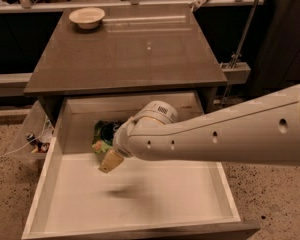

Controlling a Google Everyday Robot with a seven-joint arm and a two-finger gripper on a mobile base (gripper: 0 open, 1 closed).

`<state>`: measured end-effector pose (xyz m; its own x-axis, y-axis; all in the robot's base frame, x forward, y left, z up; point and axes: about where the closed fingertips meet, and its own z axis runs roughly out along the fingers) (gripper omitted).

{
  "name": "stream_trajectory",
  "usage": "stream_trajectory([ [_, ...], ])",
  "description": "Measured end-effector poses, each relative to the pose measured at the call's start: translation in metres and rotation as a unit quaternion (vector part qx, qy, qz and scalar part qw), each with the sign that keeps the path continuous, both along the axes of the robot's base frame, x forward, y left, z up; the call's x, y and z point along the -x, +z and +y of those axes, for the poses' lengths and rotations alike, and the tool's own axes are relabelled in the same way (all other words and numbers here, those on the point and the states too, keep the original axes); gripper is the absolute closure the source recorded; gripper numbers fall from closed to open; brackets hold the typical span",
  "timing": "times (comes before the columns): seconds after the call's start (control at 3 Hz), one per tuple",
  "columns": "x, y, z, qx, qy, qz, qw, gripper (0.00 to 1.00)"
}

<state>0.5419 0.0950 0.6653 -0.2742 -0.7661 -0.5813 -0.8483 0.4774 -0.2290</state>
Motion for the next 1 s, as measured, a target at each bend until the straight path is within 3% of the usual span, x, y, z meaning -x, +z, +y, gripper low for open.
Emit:
stream_trajectory([
  [0.33, -0.012, -0.007, 0.002, 0.014, 0.005, -0.003, 0.9999, 0.00],
  [0.67, -0.019, -0.035, 0.000, -0.009, 0.002, 0.012, 0.9999, 0.00],
  [1.0, -0.023, -0.066, 0.019, -0.106, -0.031, 0.046, 0.9929, 0.00],
])
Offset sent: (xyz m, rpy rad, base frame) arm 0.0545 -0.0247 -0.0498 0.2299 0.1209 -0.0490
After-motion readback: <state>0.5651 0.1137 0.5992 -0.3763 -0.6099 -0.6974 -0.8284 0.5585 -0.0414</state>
